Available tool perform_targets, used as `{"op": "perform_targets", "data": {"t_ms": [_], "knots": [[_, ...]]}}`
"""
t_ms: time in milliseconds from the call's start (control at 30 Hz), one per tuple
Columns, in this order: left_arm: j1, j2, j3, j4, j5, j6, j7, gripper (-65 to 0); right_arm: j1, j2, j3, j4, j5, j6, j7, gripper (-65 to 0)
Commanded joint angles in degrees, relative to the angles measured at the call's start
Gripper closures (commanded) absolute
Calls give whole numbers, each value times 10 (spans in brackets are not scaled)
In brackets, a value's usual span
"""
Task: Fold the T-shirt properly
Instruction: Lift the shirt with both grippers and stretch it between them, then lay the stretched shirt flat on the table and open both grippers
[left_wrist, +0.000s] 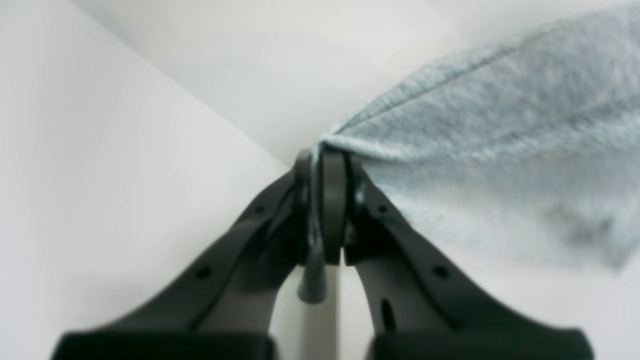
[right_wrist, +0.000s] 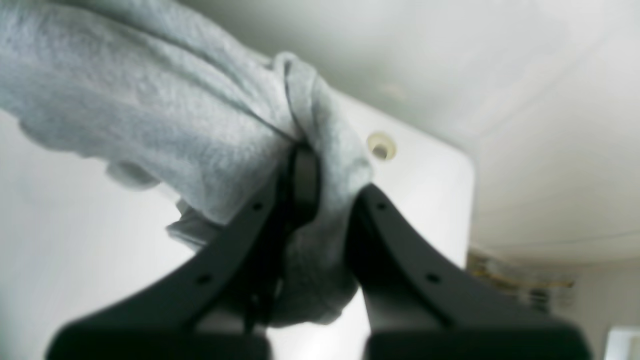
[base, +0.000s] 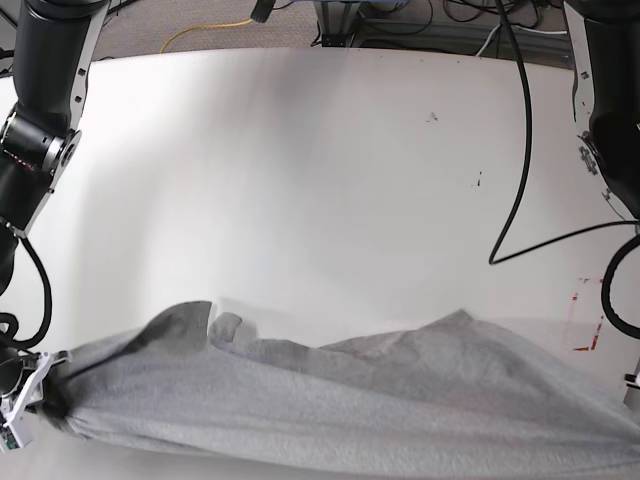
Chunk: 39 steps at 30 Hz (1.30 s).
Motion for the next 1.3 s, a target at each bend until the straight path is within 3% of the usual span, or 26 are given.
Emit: {"op": "perform_targets", "data": {"t_ms": [0, 200, 300, 433, 633, 867, 1100, 1167, 1267], "knots": [[20, -9, -6, 37, 5, 6, -7, -11, -15, -5, 20, 31, 6, 1, 8, 0], [152, 10, -45, 80, 4, 6, -7, -11, -130, -37, 75, 57, 6, 1, 8, 0], [225, 25, -78, 96, 4, -14, -7, -11, -195, -54, 96, 73, 6, 1, 8, 0], [330, 33, -110, 101, 4, -14, -7, -10, -275, -89, 126, 94, 6, 1, 8, 0], [444, 59, -183, 101, 4, -14, -10, -10, -365, -114, 159, 94, 6, 1, 8, 0], [531, 74, -210, 97, 8, -14, -11, -10, -459, -144, 170, 94, 6, 1, 9, 0], [568, 74, -209, 76, 8, -14, -11, -15, -515, -164, 167, 94, 6, 1, 26, 0], [569, 74, -209, 61, 9, -14, -11, -63, -521, -165, 167, 94, 6, 1, 28, 0], [578, 74, -209, 53, 9, -14, -11, -208, -525, -170, 169, 94, 6, 1, 28, 0]]}}
